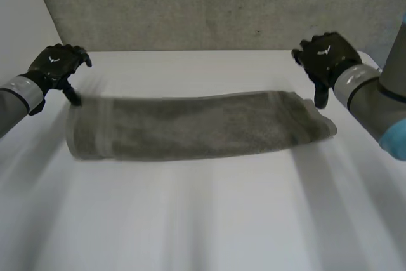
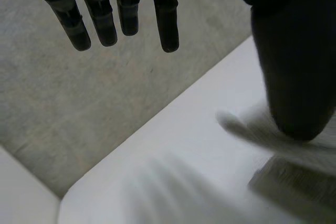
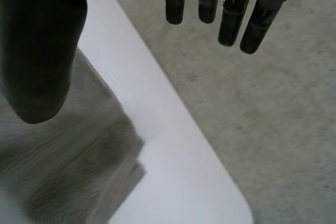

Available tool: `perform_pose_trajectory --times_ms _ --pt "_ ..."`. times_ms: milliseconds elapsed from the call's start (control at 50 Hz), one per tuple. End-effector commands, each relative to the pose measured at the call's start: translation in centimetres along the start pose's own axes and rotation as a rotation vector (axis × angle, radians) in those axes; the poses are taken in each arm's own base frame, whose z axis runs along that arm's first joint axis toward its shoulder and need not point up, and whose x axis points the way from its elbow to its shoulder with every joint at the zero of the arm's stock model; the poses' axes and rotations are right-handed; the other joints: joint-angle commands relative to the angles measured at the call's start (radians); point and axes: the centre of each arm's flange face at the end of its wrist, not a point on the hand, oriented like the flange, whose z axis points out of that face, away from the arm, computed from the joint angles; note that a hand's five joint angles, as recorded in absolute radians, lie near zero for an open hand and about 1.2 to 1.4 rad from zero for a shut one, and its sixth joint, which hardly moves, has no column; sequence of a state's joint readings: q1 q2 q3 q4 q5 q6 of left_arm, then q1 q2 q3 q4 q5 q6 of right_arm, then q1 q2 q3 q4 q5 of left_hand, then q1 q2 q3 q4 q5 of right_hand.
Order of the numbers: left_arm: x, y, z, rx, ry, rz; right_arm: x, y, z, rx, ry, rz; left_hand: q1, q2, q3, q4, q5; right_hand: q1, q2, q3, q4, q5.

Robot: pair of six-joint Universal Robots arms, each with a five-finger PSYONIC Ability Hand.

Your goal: Fold the towel.

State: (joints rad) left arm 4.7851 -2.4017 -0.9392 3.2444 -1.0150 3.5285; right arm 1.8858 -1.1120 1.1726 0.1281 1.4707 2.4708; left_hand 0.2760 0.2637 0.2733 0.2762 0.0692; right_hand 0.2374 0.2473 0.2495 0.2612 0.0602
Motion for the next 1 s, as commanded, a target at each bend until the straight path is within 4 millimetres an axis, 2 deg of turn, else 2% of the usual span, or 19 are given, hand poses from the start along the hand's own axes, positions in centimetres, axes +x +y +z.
perform_pose_trajectory --times_ms 20,120,240,340,360,400,420,440,460,500,520,560,580,620,680,720,740,780,1000 --pt "0.0 0.8 0.6 -0.02 -0.036 0.021 -1.1 1.1 -1.1 -0.037 -0.04 0.005 -0.074 -0.062 -0.072 -0.074 -0.042 -0.063 -0.073 -0.075 -0.087 -0.06" --pt "0.4 0.5 0.6 -0.021 -0.031 0.016 -1.5 1.5 -1.4 -0.042 -0.05 0.006 -0.08 -0.068 -0.077 -0.08 -0.048 -0.063 -0.073 -0.075 -0.087 -0.06" --pt "1.9 -1.5 -0.3 -0.023 0.004 -0.006 -1.8 2.1 -1.4 -0.049 -0.051 0.011 -0.08 -0.068 -0.077 -0.08 -0.048 -0.063 -0.073 -0.075 -0.087 -0.06" --pt "3.1 -3.6 -2.8 -0.063 0.029 -0.108 -1.0 3.2 -0.8 -0.065 -0.041 0.04 -0.08 -0.068 -0.077 -0.08 -0.048 -0.063 -0.073 -0.075 -0.087 -0.06" --pt "3.1 -3.6 -2.9 -0.063 0.029 -0.108 -1.0 3.2 -0.8 -0.065 -0.041 0.04 -0.08 -0.068 -0.077 -0.08 -0.048 -0.063 -0.073 -0.075 -0.087 -0.06" --pt "3.9 -4.2 -4.5 -0.09 0.036 -0.18 -0.8 4.9 0.1 -0.091 -0.059 0.074 -0.074 -0.062 -0.072 -0.074 -0.042 -0.063 -0.073 -0.075 -0.087 -0.06" --pt "3.9 -4.2 -4.5 -0.09 0.036 -0.181 -0.8 4.9 0.1 -0.091 -0.059 0.074 -0.074 -0.062 -0.072 -0.074 -0.042 -0.063 -0.073 -0.075 -0.087 -0.06" --pt "4.4 -4.3 -5.4 -0.107 0.039 -0.21 -1.3 6.0 0.7 -0.112 -0.083 0.086 -0.071 -0.059 -0.069 -0.072 -0.039 -0.063 -0.073 -0.075 -0.087 -0.06" --pt "4.8 -4.2 -6.2 -0.125 0.039 -0.228 -1.3 6.0 0.7 -0.112 -0.083 0.086 -0.071 -0.059 -0.069 -0.072 -0.039 -0.063 -0.073 -0.075 -0.087 -0.06" --pt "5.3 -4.0 -7.0 -0.143 0.042 -0.242 -1.7 7.9 1.6 -0.149 -0.102 0.09 -0.071 -0.059 -0.069 -0.072 -0.039 -0.063 -0.073 -0.075 -0.087 -0.06" --pt "5.3 -4.0 -7.0 -0.143 0.042 -0.243 -1.7 7.9 1.6 -0.149 -0.102 0.09 -0.071 -0.059 -0.069 -0.072 -0.039 -0.063 -0.073 -0.075 -0.087 -0.06" --pt "6.4 -3.5 -8.4 -0.184 0.054 -0.269 -1.3 9.8 2.6 -0.182 -0.095 0.114 -0.068 -0.056 -0.066 -0.069 -0.036 -0.063 -0.073 -0.075 -0.087 -0.06" --pt "6.4 -3.5 -8.4 -0.184 0.054 -0.269 -1.3 9.9 2.6 -0.182 -0.095 0.114 -0.068 -0.056 -0.066 -0.069 -0.036 -0.063 -0.073 -0.075 -0.087 -0.06" --pt "7.9 -3.1 -9.5 -0.221 0.068 -0.287 -1.6 11.5 3.6 -0.188 -0.095 0.113 -0.065 -0.053 -0.063 -0.066 -0.033 -0.063 -0.073 -0.075 -0.087 -0.06" --pt "8.8 -2.9 -9.9 -0.239 0.076 -0.291 -1.7 12.0 4.0 -0.182 -0.088 0.114 -0.068 -0.056 -0.066 -0.069 -0.036 -0.063 -0.073 -0.075 -0.087 -0.06" --pt "10.7 -3.0 -10.7 -0.262 0.092 -0.292 -1.8 12.9 4.8 -0.161 -0.068 0.114 -0.074 -0.062 -0.072 -0.074 -0.042 -0.021 -0.03 -0.033 -0.044 -0.018" --pt "10.7 -3.0 -10.7 -0.262 0.092 -0.292 -1.8 12.9 4.8 -0.161 -0.068 0.114 -0.074 -0.062 -0.072 -0.074 -0.042 -0.02 -0.03 -0.032 -0.044 -0.018" --pt "12.3 -3.3 -11.3 -0.264 0.111 -0.292 -1.8 13.8 5.4 -0.153 -0.05 0.114 -0.077 -0.065 -0.074 -0.077 -0.045 -0.011 -0.021 -0.024 -0.035 -0.009" --pt "15.6 -4.1 -11.4 -0.181 0.161 -0.338 -2.8 15.3 6.1 -0.159 -0.072 0.125 -0.077 -0.065 -0.075 -0.077 -0.045 0.006 -0.004 -0.006 -0.018 0.009"
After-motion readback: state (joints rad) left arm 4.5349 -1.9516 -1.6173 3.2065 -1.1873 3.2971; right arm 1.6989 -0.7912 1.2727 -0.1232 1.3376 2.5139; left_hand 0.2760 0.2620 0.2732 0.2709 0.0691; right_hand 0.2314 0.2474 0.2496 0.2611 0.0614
